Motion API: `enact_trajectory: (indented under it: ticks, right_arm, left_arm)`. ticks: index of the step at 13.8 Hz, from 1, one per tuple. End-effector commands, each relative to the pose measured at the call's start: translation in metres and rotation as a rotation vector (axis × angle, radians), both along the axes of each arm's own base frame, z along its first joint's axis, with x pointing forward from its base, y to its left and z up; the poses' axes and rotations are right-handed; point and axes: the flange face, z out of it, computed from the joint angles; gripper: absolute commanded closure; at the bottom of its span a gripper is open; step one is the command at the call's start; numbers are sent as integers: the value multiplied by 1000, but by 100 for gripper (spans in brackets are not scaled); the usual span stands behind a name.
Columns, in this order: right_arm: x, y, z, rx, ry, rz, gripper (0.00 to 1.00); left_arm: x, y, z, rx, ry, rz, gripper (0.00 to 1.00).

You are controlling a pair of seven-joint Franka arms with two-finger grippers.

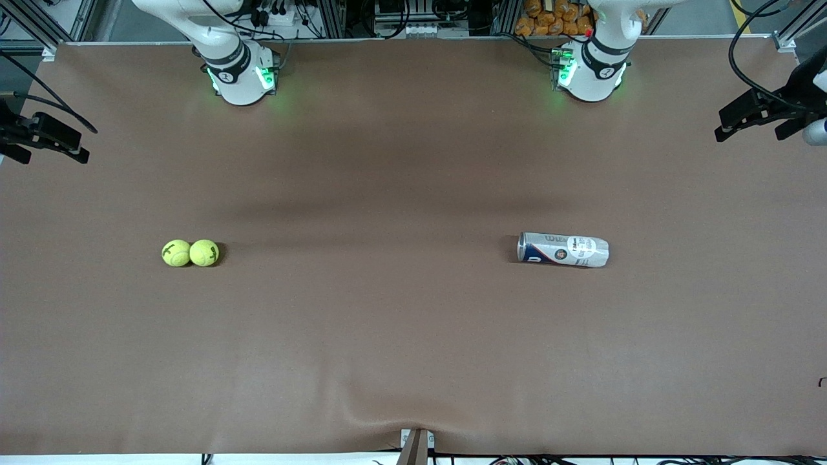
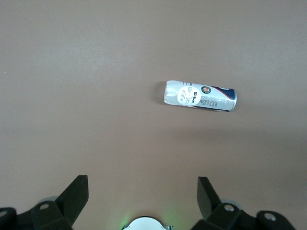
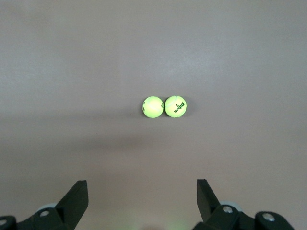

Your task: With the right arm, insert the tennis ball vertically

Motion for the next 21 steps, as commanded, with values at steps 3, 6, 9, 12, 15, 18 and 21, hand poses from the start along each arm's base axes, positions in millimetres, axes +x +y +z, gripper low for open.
enact_trajectory:
  ticks: [3, 6, 9, 12, 15, 18, 21]
  right_arm:
    - [-8, -3, 3, 17, -4, 4, 0]
    - [-8, -3, 3, 18, -3, 4, 0]
    - [-8, -3, 3, 17, -4, 4, 0]
    - [-8, -3, 3, 18, -1, 4, 0]
    - [-8, -3, 2, 19, -1, 4, 0]
    - [-8, -3, 1, 19, -1, 4, 0]
    - [-9, -2, 1, 18, 0, 6, 0]
  left_arm:
    - [0, 0, 0, 9, 15, -4, 0]
    - [0, 0, 0, 9, 15, -9, 0]
    - [0, 0, -1, 9, 16, -9, 0]
    - [0, -1, -2, 9, 18, -9, 0]
    - [3, -2, -7, 9, 28, -10, 0]
    - [7, -7, -14, 8, 41, -19, 0]
    - [15, -17, -28, 7, 67, -47, 0]
